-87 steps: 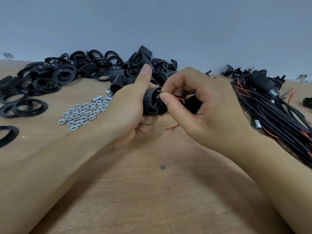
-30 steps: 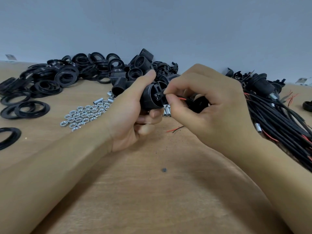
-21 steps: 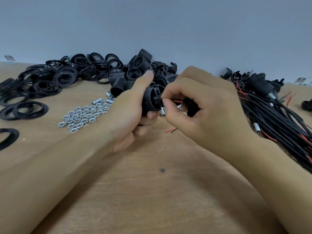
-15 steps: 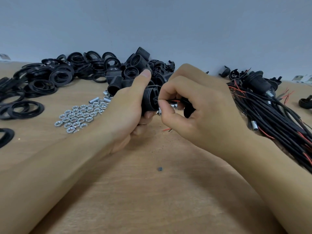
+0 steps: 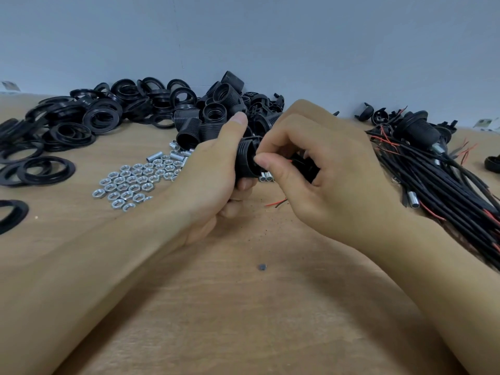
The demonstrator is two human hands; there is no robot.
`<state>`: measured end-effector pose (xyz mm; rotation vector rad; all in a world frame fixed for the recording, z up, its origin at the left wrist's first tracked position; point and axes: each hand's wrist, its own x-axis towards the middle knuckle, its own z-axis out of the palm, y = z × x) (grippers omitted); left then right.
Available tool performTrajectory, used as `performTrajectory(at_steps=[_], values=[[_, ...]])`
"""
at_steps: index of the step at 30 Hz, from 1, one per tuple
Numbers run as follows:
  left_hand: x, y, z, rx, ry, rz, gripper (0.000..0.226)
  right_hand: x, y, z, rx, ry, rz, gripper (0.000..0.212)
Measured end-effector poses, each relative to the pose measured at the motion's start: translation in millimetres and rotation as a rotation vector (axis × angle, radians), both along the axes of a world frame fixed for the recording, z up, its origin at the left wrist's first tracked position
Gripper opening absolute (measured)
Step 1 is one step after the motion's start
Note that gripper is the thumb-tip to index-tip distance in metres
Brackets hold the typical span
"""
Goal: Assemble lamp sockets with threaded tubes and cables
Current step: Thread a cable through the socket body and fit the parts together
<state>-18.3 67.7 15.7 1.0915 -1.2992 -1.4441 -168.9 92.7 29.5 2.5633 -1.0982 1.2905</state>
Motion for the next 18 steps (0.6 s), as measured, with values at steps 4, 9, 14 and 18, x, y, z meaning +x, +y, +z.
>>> performTrajectory(at_steps=[4, 9, 14, 18], values=[[2, -5, 0, -0.061, -0.011, 0.024, 0.052, -7, 1, 3, 0.348, -0.084, 0.084, 0.026], [9, -11, -1, -0.123, 0.063, 0.105, 0.048, -13, -3, 7, 0.570, -0.210, 0.105, 0.042], [11, -13, -1, -0.258, 0.049, 0.151, 0.046, -17, -7, 10, 0.698, -0.390, 0.051, 0.063], [11, -11, -3, -0.456, -0.058, 0.203, 0.045, -17, -6, 12, 0.858, -0.478, 0.123, 0.062]])
